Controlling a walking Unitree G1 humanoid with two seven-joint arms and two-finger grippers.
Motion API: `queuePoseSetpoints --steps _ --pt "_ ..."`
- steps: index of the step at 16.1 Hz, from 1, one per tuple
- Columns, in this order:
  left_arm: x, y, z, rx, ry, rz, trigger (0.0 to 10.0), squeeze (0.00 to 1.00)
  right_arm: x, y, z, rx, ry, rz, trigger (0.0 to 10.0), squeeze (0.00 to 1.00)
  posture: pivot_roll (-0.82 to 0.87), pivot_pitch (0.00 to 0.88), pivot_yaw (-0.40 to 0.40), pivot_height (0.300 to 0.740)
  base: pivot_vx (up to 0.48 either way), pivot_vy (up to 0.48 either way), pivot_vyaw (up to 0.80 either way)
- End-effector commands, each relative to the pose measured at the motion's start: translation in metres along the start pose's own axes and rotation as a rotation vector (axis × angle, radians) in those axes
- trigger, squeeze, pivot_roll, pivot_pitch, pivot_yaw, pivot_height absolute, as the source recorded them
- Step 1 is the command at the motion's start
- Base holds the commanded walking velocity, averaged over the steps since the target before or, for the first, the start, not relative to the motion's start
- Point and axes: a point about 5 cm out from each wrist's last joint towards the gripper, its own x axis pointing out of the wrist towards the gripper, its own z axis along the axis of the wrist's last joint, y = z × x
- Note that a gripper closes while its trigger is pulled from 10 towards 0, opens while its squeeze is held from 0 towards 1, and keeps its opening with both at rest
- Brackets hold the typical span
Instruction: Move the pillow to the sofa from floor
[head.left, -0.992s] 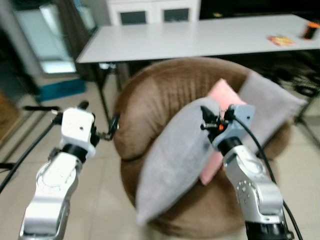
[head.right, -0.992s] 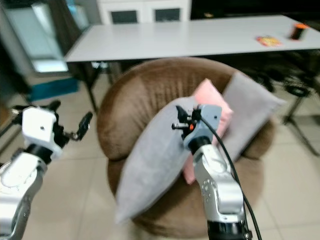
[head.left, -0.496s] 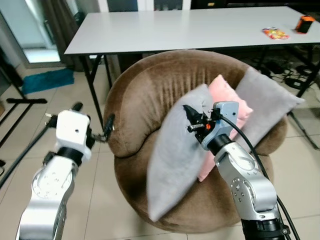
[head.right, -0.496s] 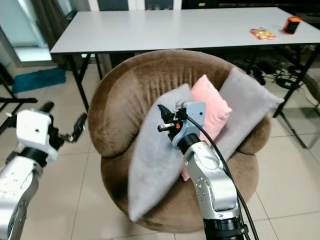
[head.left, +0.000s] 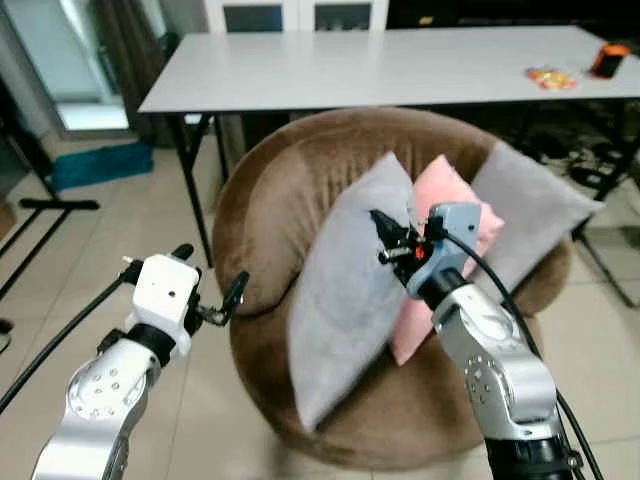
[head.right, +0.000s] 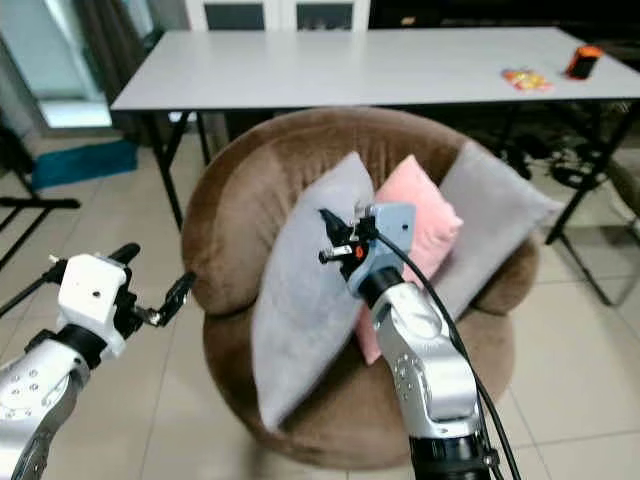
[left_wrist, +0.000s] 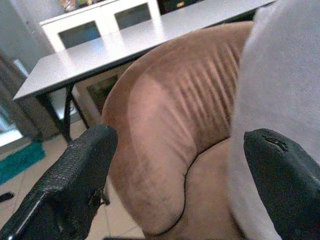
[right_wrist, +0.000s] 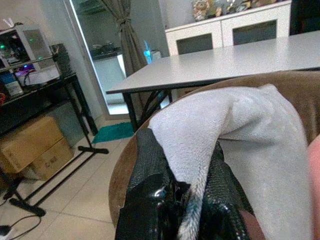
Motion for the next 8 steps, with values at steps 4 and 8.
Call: queuePoseSetpoints --steps 4,8 --pt "0.0001 0.0005 0.0029 -0.006 -0.009 -0.003 10.0 0.0 0.0031 0.0043 0.0126 -0.021 -0.058 0.032 10.0 0.0 -0.01 0.0 0.014 0.74 0.338 0.0 -0.36" --pt "-0.0014 0.0 0.0044 -0.007 -0.017 0.001 10.0 0.0 0.0042 0.0133 0.0141 -0.082 -0.048 0.132 10.0 0.0 -0.01 0.0 0.013 0.74 0.341 0.0 0.2"
